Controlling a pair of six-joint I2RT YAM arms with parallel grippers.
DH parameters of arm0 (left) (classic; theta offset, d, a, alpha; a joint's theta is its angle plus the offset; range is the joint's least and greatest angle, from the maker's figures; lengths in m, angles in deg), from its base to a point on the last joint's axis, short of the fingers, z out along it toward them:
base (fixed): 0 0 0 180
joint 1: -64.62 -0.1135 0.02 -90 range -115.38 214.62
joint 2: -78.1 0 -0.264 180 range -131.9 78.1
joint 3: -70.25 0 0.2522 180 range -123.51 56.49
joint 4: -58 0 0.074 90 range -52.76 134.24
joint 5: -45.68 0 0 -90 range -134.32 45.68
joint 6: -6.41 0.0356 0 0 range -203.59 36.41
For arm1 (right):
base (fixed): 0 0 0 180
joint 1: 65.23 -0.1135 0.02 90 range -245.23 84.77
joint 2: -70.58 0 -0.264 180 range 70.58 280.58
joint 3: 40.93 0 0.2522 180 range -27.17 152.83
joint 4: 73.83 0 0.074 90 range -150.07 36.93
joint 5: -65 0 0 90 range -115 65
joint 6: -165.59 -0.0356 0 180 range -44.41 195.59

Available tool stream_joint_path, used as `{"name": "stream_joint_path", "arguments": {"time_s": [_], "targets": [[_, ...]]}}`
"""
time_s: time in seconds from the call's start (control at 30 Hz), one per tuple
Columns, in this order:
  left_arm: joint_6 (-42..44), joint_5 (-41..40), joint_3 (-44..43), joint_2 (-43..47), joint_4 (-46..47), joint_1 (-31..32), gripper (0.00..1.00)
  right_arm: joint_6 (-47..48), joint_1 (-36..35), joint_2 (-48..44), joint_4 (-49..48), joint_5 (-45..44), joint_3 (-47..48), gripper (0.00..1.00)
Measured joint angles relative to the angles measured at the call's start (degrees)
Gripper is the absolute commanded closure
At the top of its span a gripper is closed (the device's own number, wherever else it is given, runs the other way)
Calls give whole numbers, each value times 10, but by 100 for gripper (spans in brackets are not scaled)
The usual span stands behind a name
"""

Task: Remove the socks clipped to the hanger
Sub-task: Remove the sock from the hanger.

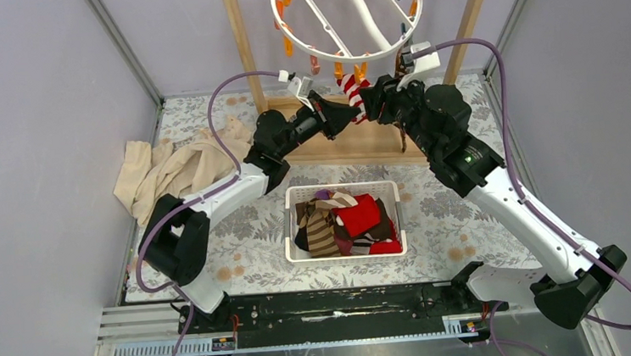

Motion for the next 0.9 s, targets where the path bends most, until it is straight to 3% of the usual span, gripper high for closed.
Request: {"name": "stream_joint_path", "arguments": {"time_s": [0.23,0.9], "targets": [[34,-14,-14,10,-48,8,95,10,-7,-3,-21,-62,-10,45],[48,-17,-16,18,-65,11,95,9,19,62,-66,-26,2,45]]}}
